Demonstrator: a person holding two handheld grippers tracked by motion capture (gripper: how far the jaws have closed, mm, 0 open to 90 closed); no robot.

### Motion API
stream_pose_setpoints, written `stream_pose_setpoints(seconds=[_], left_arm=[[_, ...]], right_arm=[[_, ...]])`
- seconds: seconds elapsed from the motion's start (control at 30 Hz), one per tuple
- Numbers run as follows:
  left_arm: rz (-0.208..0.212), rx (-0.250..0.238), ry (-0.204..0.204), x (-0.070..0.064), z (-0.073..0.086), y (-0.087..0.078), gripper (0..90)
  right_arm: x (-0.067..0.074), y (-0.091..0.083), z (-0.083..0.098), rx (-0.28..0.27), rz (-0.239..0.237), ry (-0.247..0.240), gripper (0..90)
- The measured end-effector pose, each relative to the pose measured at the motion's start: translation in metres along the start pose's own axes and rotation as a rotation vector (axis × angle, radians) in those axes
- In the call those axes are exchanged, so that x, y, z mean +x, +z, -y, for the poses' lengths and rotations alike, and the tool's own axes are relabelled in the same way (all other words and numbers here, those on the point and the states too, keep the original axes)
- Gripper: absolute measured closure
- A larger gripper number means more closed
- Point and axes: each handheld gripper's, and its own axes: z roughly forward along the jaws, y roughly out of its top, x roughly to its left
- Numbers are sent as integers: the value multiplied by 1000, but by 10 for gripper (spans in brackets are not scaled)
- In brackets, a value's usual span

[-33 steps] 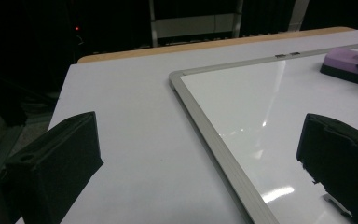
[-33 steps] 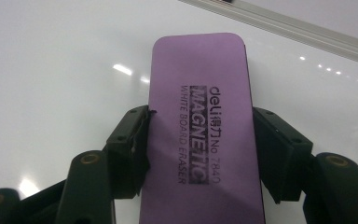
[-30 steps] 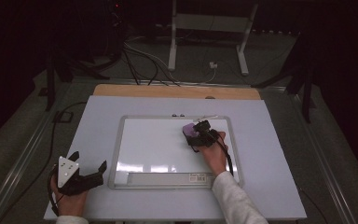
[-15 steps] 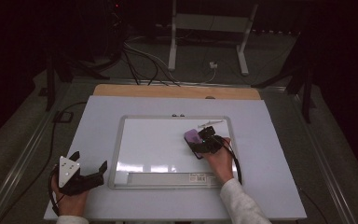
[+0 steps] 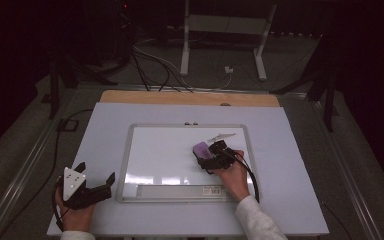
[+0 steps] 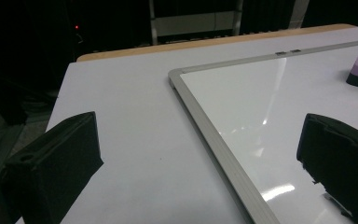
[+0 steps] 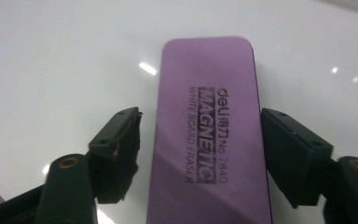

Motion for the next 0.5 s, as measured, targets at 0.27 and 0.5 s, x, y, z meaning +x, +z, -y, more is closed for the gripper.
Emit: stream_pose_setpoints(seconds=[0.27,0.5], left_arm=[[1,0,1,0,0,0,4],[1,0,1,0,0,0,4]], right_arm=[[9,-14,4,-84,3,-74,268],[13,-22,12,-113,-3,-110,274]])
